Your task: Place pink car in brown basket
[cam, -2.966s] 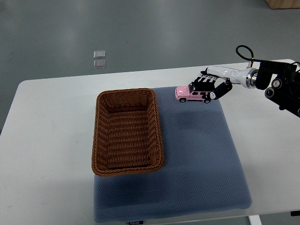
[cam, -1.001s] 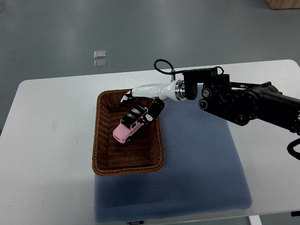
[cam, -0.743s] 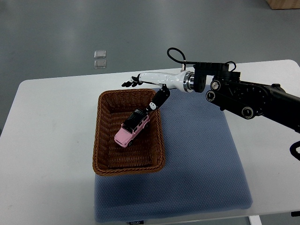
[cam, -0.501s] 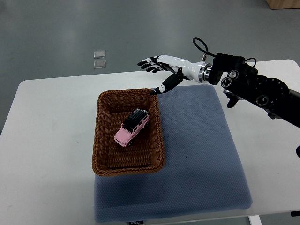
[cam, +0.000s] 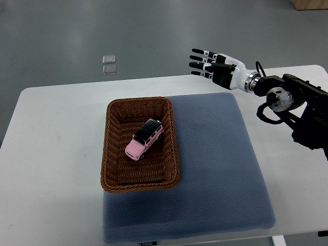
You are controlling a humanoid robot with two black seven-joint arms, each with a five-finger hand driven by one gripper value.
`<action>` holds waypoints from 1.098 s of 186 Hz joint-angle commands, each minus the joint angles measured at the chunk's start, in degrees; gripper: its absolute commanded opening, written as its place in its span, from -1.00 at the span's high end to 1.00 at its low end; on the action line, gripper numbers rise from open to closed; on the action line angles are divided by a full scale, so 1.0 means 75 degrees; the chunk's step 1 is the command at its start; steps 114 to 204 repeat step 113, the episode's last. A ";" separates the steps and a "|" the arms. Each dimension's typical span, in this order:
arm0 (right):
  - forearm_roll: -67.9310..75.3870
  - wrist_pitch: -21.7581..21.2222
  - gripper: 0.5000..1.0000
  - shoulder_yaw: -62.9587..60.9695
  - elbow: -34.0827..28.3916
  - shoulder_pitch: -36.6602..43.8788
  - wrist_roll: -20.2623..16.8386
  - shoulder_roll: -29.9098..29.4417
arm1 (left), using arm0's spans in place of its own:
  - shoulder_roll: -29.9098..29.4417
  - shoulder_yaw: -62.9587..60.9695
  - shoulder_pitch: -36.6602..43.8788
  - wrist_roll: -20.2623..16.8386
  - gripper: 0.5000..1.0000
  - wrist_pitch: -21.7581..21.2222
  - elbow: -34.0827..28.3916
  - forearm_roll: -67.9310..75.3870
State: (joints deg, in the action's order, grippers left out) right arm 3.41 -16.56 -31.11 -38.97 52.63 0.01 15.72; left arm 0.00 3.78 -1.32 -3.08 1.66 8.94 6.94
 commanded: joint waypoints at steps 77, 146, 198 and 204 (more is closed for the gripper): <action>0.0940 -0.0265 -0.65 -0.0047 0.0520 -0.0479 0.0174 0.0071 | 0.0000 0.0000 0.0000 0.0000 -1.00 0.0002 -0.0008 0.0000; 0.0647 -0.0265 -0.65 -0.0047 0.0543 -0.0502 0.0198 0.0083 | 0.0000 0.0000 0.0000 0.0000 -1.00 0.0002 -0.0008 0.0000; 0.0647 -0.0265 -0.65 -0.0047 0.0543 -0.0502 0.0198 0.0083 | 0.0000 0.0000 0.0000 0.0000 -1.00 0.0002 -0.0008 0.0000; 0.0647 -0.0265 -0.65 -0.0047 0.0543 -0.0502 0.0198 0.0083 | 0.0000 0.0000 0.0000 0.0000 -1.00 0.0002 -0.0008 0.0000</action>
